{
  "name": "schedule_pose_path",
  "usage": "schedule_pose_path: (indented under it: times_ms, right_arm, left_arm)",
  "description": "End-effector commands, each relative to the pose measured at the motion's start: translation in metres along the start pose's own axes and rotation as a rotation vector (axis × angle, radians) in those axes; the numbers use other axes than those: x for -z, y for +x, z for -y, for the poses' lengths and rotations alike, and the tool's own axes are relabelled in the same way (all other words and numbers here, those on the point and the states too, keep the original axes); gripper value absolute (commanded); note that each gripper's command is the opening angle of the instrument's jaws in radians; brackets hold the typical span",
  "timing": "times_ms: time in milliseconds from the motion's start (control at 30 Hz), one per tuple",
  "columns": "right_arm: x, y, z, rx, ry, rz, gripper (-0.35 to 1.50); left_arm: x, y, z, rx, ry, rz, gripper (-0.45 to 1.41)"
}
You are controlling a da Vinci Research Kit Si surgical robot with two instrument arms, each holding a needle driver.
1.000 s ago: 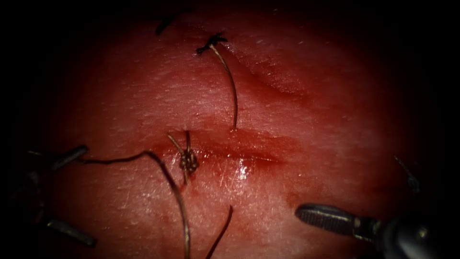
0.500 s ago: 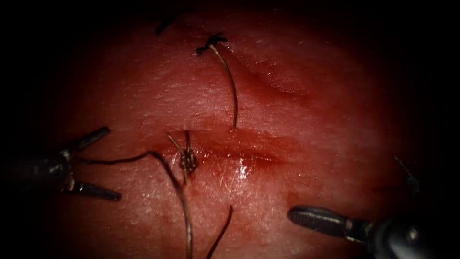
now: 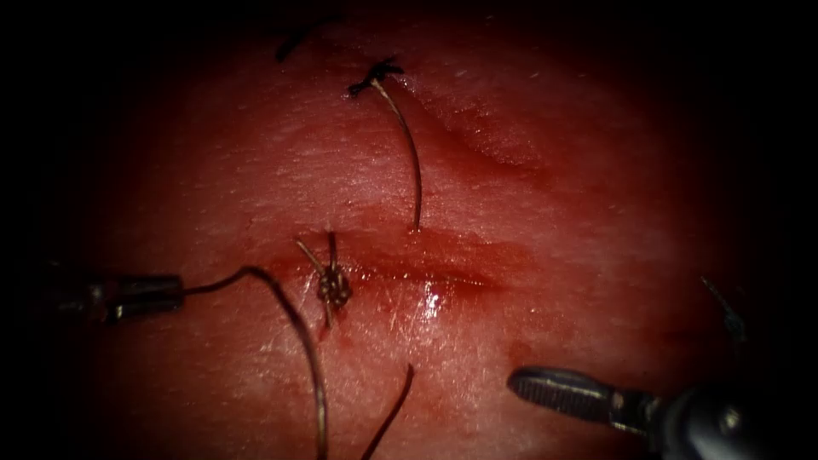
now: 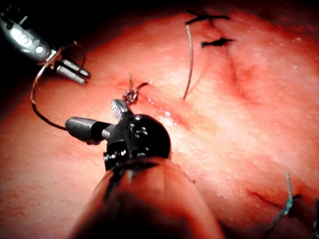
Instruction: Wound Closure
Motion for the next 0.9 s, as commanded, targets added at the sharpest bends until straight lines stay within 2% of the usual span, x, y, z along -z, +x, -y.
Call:
schedule_pose_path:
  times_ms: [33,67,100,167,200,267,300,333,367,400,433,567,633,700,733,900]
  right_arm:
    - [-0.0007,0.0001,-0.0004,0.0,0.001,-0.001,0.56]
    - [-0.0008,0.0001,-0.0005,0.088,-0.002,-0.004,0.49]
    - [-0.0008,0.0001,-0.0005,0.088,-0.002,-0.004,0.49]
    - [-0.0011,0.0002,-0.0006,0.235,-0.011,-0.009,0.49]
    - [-0.0015,0.0007,-0.0008,0.319,-0.047,-0.004,0.49]
    - [-0.0023,0.0012,-0.0013,0.378,-0.065,-0.004,0.49]
    - [-0.0028,0.0013,-0.0015,0.4,-0.071,-0.001,0.37]
    - [-0.0033,0.0014,-0.0017,0.411,-0.078,0.0,0.15]
    - [-0.0041,0.0014,-0.0021,0.422,-0.089,0.0,-0.18]
    - [-0.0057,0.0014,-0.0027,0.422,-0.109,0.001,-0.35]
    - [-0.0057,0.0014,-0.0027,0.422,-0.109,0.001,-0.35]
    - [-0.0095,0.0001,-0.0037,0.454,-0.146,0.003,-0.35]
    - [-0.0115,-0.0015,-0.004,0.471,-0.151,0.004,-0.35]
    - [-0.0121,-0.002,-0.0038,0.477,-0.14,-0.001,-0.35]
    - [-0.0123,-0.0019,-0.0036,0.477,-0.137,0.001,-0.35]
    - [-0.0117,0.0009,-0.0028,0.45,-0.165,-0.109,-0.35]
  left_arm:
    - [-0.0004,-0.0006,0.0,0.0,-0.005,0.016,-0.45]
    - [0.0004,-0.0013,-0.0002,-0.009,-0.015,0.036,-0.45]
    - [0.0004,-0.0013,-0.0002,-0.009,-0.015,0.036,-0.45]
    - [0.0013,-0.0024,-0.0002,-0.016,-0.021,0.062,-0.45]
    - [0.002,-0.0035,-0.0001,-0.013,-0.006,0.1,-0.45]
    - [0.0026,-0.0046,0.0,-0.011,-0.005,0.137,-0.45]
    - [0.003,-0.0053,-0.0001,-0.012,-0.008,0.162,-0.45]
    - [0.0032,-0.006,-0.0002,-0.01,-0.013,0.174,-0.45]
    - [0.0034,-0.0066,-0.0004,-0.001,-0.018,0.187,-0.45]
    - [0.0037,-0.008,-0.0009,-0.007,-0.036,0.207,-0.45]
    - [0.0037,-0.008,-0.0009,-0.007,-0.036,0.207,-0.45]
    - [0.003,-0.0096,-0.0015,0.003,-0.042,0.214,-0.45]
    - [0.002,-0.0099,-0.0019,0.005,-0.048,0.213,-0.45]
    - [0.0012,-0.0098,-0.0022,-0.008,-0.059,0.209,-0.45]
    - [0.0005,-0.0096,-0.0023,-0.008,-0.073,0.2,-0.45]
    - [-0.0035,-0.0077,-0.002,-0.028,-0.118,0.17,-0.45]
